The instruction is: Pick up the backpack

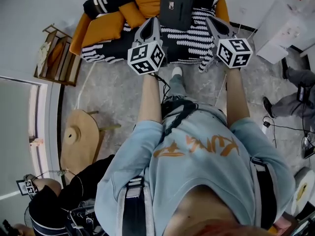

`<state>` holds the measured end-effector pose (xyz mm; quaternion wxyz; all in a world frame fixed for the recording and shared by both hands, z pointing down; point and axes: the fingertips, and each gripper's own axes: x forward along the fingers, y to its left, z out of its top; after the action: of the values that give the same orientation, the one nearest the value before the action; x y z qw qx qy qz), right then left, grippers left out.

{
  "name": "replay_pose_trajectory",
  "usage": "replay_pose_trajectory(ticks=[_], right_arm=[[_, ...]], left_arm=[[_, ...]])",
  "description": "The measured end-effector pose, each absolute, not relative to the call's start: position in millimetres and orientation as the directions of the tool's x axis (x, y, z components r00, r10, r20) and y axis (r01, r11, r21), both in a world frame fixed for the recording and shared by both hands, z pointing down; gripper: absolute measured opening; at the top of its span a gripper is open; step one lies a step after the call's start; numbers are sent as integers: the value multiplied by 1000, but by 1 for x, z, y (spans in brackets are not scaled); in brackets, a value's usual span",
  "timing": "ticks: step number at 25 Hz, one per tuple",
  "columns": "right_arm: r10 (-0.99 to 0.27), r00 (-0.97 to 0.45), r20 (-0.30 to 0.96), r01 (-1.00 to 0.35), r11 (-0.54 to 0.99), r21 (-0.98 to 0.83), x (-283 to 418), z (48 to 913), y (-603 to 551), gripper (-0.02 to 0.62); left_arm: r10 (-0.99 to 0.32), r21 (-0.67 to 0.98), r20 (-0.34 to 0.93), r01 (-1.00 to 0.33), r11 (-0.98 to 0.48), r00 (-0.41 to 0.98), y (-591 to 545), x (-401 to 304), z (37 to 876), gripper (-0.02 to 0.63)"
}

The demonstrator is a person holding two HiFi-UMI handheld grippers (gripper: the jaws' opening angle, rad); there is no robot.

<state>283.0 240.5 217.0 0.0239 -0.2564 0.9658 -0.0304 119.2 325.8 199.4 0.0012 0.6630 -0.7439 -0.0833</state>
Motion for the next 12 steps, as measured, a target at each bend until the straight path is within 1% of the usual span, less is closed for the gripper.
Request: replay_pose_trajectory(ticks=[3, 6, 12], right_arm=[[-492, -870, -28, -489, 869, -73, 254, 226, 211, 29], [-485, -875, 5, -484, 872, -79, 218, 244, 177, 28], [-506, -861, 54, -509, 850, -136, 156, 265, 88, 29]], left_arm=[[-988, 118, -105, -988, 96, -109, 294, 93, 208, 21], [-990, 156, -87, -983, 96, -111, 257, 58, 225, 21], [-997, 223, -12, -972, 76, -80, 158, -8, 257, 21]])
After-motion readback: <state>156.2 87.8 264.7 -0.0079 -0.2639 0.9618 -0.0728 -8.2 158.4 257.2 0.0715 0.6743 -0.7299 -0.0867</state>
